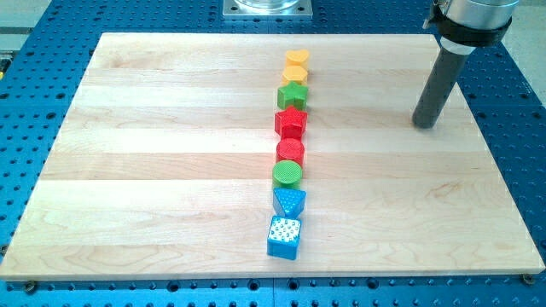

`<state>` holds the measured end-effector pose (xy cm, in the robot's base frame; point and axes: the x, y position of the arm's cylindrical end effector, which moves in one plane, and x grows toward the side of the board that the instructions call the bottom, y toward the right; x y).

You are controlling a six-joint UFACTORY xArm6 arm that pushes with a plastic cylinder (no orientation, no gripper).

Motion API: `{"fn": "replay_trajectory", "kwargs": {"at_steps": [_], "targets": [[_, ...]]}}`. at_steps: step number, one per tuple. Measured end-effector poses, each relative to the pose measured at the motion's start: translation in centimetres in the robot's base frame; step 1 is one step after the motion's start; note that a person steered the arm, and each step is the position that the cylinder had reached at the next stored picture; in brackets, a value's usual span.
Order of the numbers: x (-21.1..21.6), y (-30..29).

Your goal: Place the hexagon at the top left of the board

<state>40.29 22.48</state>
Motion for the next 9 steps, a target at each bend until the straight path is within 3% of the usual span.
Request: {"fn": "replay_trajectory", "kwargs": {"at_steps": [4,5,6,9], "targets": [[-0.3,-0.9],[-2.3,-7.7],[-2.4,-10.0],[-7.1,-12.7]]}}
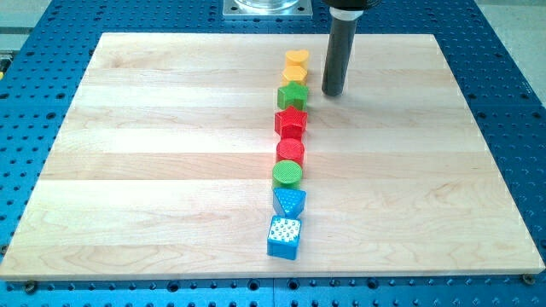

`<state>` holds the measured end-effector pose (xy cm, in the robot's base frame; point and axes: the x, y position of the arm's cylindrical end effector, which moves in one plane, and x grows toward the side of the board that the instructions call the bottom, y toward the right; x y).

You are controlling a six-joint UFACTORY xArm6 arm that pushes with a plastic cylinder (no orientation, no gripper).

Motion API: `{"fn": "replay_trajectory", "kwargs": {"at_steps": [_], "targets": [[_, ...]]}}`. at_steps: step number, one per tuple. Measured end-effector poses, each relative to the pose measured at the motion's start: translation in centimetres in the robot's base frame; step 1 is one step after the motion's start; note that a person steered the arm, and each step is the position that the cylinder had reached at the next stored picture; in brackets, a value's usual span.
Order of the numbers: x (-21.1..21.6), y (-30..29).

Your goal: Place the hexagon at the top left of the board

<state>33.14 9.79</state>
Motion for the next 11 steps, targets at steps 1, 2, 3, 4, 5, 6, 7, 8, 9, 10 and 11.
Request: {"fn": "replay_trajectory", "kwargs": {"at_steps": [1,2,3,4,5,6,7,8,9,10,11], "targets": [[0.0,-3.1],[-0.1,-11.4],[-0.1,-14.6],[0.0,-16.0],[0.0,-15.8],[-1.5,-11.6],[-1.5,-11.3],[-3.0,-11.3],[-3.9,-12.2],[-3.4,-13.8],[-1.9,-15.0]]}}
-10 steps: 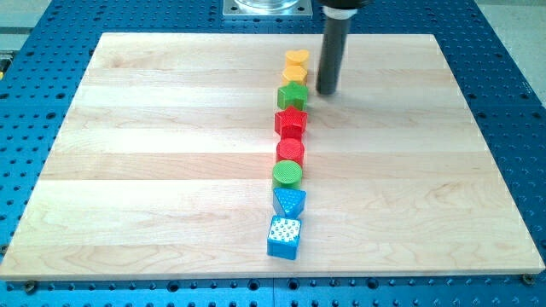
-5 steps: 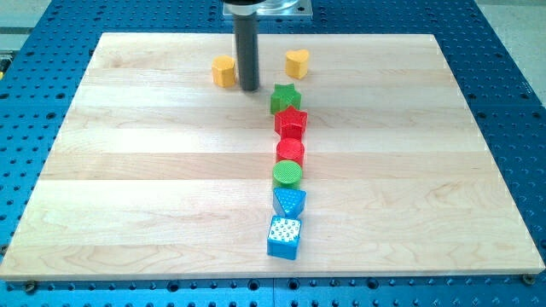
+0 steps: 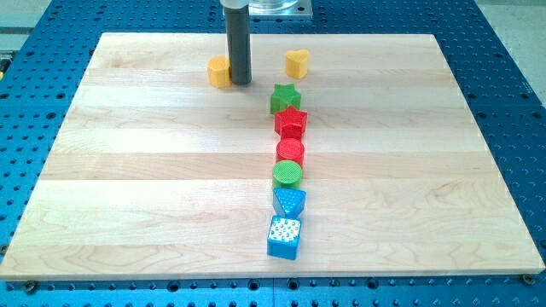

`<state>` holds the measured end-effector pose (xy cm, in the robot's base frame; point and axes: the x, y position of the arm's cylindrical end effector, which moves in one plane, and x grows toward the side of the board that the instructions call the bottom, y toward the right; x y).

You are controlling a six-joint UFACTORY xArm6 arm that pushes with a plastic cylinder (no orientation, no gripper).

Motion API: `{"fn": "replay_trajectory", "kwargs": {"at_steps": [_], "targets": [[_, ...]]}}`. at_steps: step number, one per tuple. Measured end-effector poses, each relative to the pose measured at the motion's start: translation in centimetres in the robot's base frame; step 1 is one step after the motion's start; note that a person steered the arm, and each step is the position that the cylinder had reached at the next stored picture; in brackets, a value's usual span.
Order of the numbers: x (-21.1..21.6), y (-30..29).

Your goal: Place the hexagon at the top left of the board

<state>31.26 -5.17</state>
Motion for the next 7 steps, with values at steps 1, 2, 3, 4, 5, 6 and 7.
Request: {"fn": "replay_trajectory", "kwargs": {"at_steps": [1,2,3,4,5,6,7], "targets": [[0.1,-0.7],[0.5,-2.7],[2.2,-3.8],[0.0,-5.4],[-2.5,-6.3],[-2.7,-4.7],[-3.7,-1.6]]}}
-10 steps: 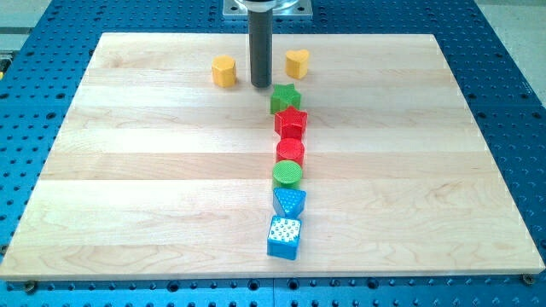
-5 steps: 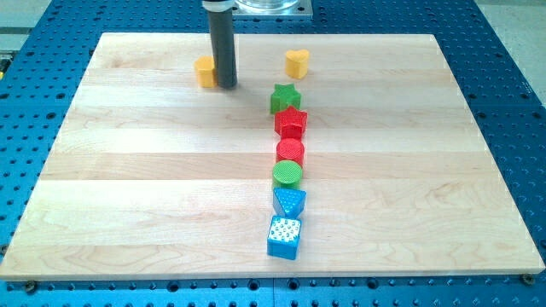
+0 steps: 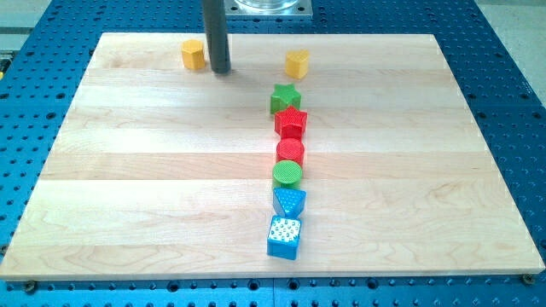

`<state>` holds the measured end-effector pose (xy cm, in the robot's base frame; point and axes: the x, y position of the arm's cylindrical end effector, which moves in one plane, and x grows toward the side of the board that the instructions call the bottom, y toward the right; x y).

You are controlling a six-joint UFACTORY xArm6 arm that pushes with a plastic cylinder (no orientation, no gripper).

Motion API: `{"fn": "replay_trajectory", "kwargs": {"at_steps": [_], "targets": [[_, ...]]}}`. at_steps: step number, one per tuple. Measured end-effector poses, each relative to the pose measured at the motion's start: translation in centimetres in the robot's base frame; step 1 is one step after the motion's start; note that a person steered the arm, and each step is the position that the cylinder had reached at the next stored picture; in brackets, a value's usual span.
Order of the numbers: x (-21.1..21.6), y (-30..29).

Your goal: Place the hexagon at the top left of the board

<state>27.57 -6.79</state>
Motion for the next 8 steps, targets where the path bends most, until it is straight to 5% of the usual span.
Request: {"fn": "replay_trajectory", "kwargs": {"at_steps": [1,4,6,8], "targets": [[-0.1,2.0],[-2.0,-7.9],[-5.6,-4.2],[-3.1,-10.4]]}}
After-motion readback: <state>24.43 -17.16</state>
